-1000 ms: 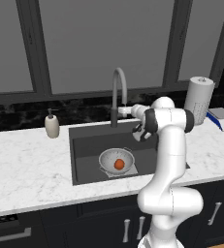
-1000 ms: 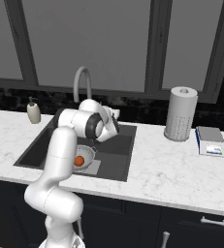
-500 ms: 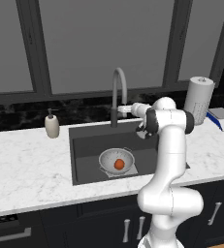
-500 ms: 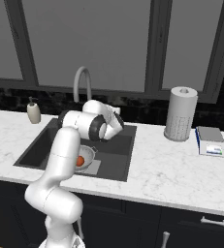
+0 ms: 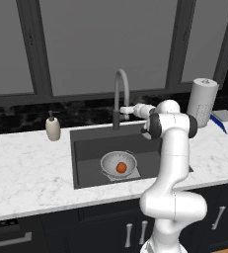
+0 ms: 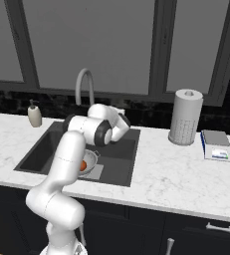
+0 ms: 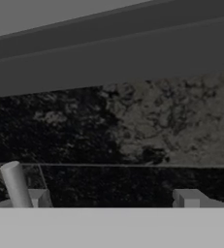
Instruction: Put the colander in the sink, put the orange in the colander, and turn on the sink faucet and pour water over the colander.
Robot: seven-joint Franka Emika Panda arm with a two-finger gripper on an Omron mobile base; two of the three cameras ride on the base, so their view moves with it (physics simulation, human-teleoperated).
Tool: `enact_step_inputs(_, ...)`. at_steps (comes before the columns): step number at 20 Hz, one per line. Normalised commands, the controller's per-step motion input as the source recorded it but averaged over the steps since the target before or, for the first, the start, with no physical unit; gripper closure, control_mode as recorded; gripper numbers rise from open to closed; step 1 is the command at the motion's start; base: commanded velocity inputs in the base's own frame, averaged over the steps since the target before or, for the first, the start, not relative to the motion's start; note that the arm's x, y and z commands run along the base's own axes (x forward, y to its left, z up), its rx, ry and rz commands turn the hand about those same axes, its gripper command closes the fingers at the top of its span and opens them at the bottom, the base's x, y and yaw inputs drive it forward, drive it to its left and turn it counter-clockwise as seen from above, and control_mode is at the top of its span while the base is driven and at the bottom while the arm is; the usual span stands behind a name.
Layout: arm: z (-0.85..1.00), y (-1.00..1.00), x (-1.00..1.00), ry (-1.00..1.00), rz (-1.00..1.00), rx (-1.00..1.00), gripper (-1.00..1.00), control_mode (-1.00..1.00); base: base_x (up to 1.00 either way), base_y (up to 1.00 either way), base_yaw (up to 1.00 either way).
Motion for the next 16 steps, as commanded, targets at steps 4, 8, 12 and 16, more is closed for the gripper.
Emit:
enact_step_inputs(4,0.00,-0.28,0.00,0.00,0.00,0.00,-1.00,-1.00,0.00,0.00,0.00)
enact_step_inputs(8,0.00,-0.61,0.00,0.00,0.00,0.00,-1.00,-1.00,0.00,0.00,0.00)
enact_step_inputs(12,0.00,-0.74,0.00,0.00,0.00,0.00,-1.00,-1.00,0.00,0.00,0.00)
enact_step_inputs(16,0.00,-0.85,0.00,0.00,0.00,0.00,-1.00,-1.00,0.00,0.00,0.00)
